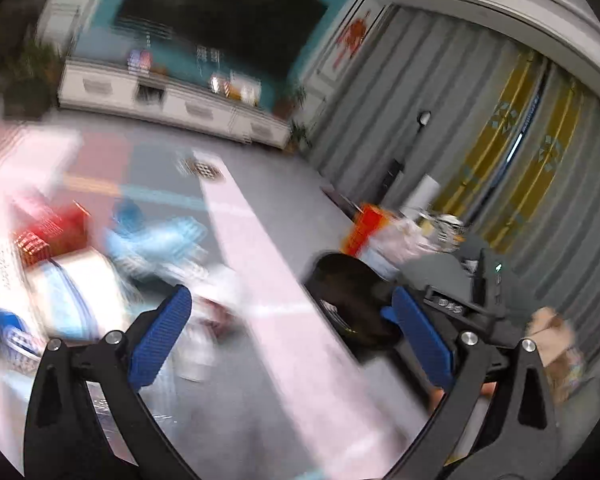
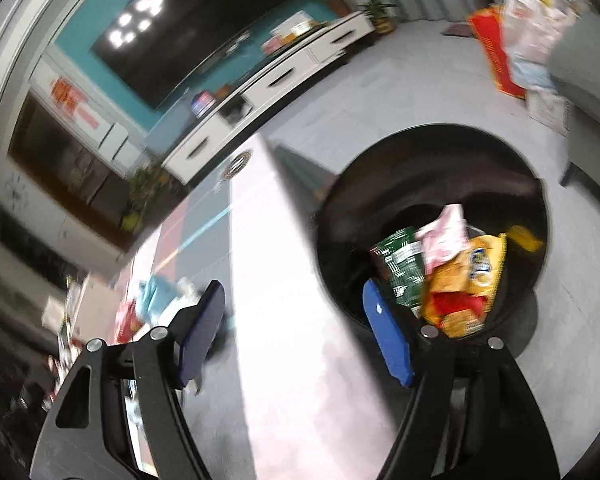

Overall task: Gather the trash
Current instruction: 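Grasp the white plastic bag with the right tool while the left tool grasps the clear plastic bag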

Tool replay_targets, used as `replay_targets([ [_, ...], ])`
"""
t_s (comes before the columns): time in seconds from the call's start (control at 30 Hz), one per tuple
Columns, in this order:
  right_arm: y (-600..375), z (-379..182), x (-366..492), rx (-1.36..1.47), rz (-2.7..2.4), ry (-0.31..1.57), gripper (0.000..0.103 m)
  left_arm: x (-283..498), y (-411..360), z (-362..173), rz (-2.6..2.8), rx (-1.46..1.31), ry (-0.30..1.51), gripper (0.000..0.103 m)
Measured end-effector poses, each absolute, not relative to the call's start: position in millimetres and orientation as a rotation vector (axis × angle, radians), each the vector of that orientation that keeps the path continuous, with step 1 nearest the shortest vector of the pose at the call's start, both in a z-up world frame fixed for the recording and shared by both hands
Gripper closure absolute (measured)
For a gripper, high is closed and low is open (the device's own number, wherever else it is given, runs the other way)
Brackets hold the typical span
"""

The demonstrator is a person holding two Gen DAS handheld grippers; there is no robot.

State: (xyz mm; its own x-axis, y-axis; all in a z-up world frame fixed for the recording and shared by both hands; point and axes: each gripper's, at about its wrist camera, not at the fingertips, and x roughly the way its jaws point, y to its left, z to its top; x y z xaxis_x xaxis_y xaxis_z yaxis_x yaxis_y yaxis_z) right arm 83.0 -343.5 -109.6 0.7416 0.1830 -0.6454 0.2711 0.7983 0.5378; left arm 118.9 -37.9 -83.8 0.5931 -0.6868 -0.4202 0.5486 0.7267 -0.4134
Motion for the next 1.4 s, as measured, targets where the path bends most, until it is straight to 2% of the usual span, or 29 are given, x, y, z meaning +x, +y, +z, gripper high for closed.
replay_targets([
  [0.1,-313.7,-109.0,93.6,0.581,-0.007,0.774,0.03,113.8,-4.9,-88.9,-0.686,-0.198,0.578,0.003],
  [0.27,-265.0,-109.2,110.7,0.47,0.093,0.801,0.03,121.0,40.5,-103.1,-0.619,-0.189,0.692,0.003],
  [0.4,-242.3,-119.0,125.2,0.445,0.104,0.831,0.03,119.5,37.2,-117.2,-0.533,-0.007,0.76,0.003],
  [0.87,-223.8,-142.3,157.6,0.541,0.081,0.887,0.03,119.7,31.7,-154.7,-0.553,0.042,0.886,0.003],
  [1.2,-226.9,-148.7,165.4,0.6,0.066,0.897,0.03,109.2,10.2,-158.5,-0.658,0.117,0.909,0.01],
  [1.4,-229.8,-152.3,170.4,0.614,0.069,0.903,0.029,107.5,2.4,-142.9,-0.682,0.134,0.832,0.01],
])
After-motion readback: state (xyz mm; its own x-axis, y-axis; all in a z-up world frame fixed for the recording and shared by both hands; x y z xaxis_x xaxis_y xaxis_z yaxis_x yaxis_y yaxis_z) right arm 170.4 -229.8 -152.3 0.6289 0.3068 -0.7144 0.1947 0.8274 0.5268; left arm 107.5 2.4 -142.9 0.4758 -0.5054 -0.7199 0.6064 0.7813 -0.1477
